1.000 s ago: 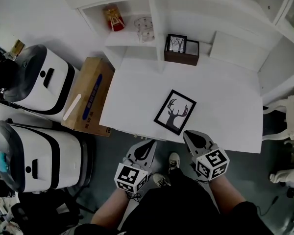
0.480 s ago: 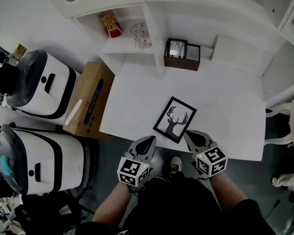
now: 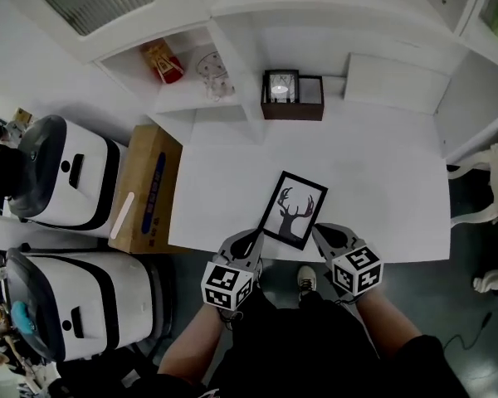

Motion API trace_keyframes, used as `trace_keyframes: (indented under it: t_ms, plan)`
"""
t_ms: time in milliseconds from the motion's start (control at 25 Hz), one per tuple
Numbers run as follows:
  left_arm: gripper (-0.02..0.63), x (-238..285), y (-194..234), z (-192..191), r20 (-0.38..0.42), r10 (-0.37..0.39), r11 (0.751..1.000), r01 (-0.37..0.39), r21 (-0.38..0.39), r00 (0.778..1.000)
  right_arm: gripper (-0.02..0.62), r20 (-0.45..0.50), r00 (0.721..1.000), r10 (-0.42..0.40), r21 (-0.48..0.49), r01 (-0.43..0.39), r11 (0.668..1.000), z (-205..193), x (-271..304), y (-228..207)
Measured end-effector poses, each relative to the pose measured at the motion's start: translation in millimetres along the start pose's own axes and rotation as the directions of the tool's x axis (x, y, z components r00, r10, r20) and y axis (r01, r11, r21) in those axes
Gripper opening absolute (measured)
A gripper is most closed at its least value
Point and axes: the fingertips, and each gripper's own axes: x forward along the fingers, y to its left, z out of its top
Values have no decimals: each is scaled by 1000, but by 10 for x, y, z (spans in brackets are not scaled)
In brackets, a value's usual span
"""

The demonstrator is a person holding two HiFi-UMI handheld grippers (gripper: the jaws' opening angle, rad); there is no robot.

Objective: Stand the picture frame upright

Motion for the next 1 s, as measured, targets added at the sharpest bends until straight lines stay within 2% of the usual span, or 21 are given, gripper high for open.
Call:
trace_keyframes:
  t_ms: [240, 440, 640, 880, 1000]
  plan:
    - [5, 211, 127, -13, -67, -129, 989, 133, 68, 989, 3, 13, 990, -138, 112, 135, 984, -98, 90, -151]
    - [5, 346, 275, -53, -114, -209, 971, 220, 95, 971, 5, 17, 972, -235, 224, 225, 948, -204, 160, -212]
    - [5, 466, 381, -113, -154, -266, 952, 285, 115, 951, 5, 4, 944, -329, 270, 316, 909, -312, 198, -281]
    - [6, 640, 441, -239, -217, -317, 930, 348, 119, 923, 8, -44, 921, -388, 307, 382, 872, -462, 289, -363]
    - [17, 748, 470, -325, -251, -335, 922, 371, 112, 908, 71, -76, 913, -401, 330, 402, 854, -558, 363, -423]
